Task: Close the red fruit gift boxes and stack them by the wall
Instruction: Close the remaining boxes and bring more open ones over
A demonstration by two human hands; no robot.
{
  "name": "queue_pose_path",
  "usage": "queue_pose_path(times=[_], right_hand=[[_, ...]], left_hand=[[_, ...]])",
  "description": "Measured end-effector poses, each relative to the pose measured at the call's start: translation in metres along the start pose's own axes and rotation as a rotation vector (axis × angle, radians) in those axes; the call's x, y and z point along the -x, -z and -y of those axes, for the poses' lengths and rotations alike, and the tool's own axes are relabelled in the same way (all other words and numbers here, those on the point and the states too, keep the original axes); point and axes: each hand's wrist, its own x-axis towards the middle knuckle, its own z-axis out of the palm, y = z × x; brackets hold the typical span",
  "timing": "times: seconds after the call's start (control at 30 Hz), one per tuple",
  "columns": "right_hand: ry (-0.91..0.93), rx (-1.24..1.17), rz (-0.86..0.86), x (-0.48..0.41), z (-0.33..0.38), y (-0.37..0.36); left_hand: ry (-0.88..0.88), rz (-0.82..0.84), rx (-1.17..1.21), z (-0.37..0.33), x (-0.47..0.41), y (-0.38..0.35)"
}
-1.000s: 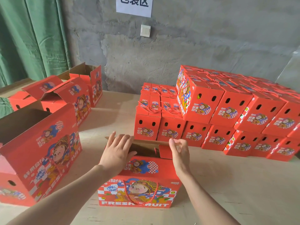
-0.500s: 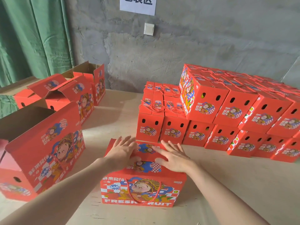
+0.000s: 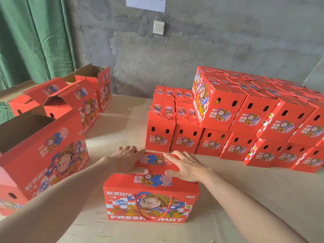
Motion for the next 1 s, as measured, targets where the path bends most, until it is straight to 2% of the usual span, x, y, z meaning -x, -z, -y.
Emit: queue_pose_path(times=[0.13, 0.3, 0.73, 1.0], right_hand=[[-0.029, -0.025, 0.067, -0.003, 0.005, 0.002], [-0.012, -0.007, 0.017, -0.003, 0.005, 0.000], [0.015, 0.053, -0.053, -0.004, 0.006, 0.001], [0.042, 0.137, -0.116, -0.009, 0.006, 0.000]], left_hand=[[0.068, 0.017, 0.062, -0.005, 0.000, -0.006], [0.058, -0.076, 0.077, -0.005, 0.001, -0.009], [0.012, -0.174, 0.001, -0.004, 0.000, -0.004], [0.053, -0.113, -0.059, -0.011, -0.007, -0.004]])
